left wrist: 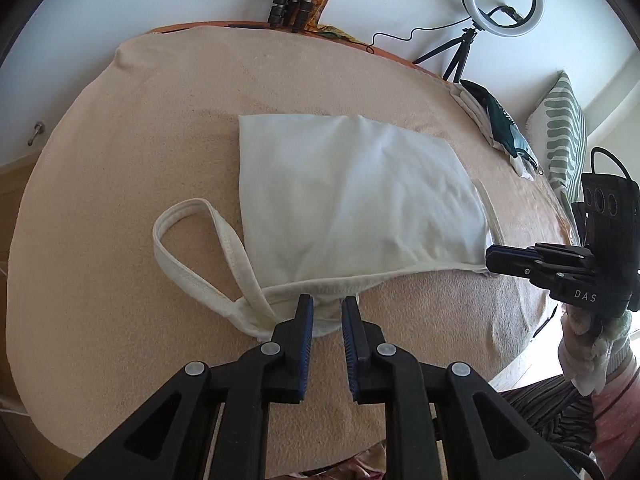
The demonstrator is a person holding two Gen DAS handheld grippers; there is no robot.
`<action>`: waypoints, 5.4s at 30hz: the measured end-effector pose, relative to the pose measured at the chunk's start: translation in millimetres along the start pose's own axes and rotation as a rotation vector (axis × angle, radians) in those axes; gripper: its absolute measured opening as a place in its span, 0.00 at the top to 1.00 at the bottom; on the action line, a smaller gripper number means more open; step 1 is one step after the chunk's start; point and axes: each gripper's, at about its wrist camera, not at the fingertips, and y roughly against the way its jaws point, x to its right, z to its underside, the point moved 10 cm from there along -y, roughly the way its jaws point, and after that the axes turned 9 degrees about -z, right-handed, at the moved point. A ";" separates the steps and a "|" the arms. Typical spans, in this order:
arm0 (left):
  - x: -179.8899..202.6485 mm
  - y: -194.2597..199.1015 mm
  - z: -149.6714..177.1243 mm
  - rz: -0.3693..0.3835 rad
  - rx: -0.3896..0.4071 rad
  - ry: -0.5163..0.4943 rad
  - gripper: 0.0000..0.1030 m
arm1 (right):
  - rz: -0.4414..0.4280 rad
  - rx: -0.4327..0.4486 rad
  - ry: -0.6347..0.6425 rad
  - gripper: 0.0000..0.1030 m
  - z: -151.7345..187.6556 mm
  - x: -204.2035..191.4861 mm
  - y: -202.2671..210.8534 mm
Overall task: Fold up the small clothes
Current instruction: 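Grasp the folded camisole's edge with the right gripper, then grasp the camisole's other edge with the left gripper while the right gripper holds the strap, then lift and carry the folded camisole with both grippers to the clothes pile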
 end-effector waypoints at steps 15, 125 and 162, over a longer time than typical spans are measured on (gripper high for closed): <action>-9.2 32.7 -86.0 -0.079 0.222 0.053 0.69 | -0.007 0.267 -0.081 0.46 -76.4 28.0 52.9; 234.2 -5.1 -208.6 0.093 0.355 -0.059 0.98 | 0.208 0.369 -0.069 0.91 -88.4 162.6 206.5; 373.5 -150.4 -349.2 0.070 0.289 -0.180 0.98 | 0.161 0.328 -0.333 0.80 -95.3 389.6 236.0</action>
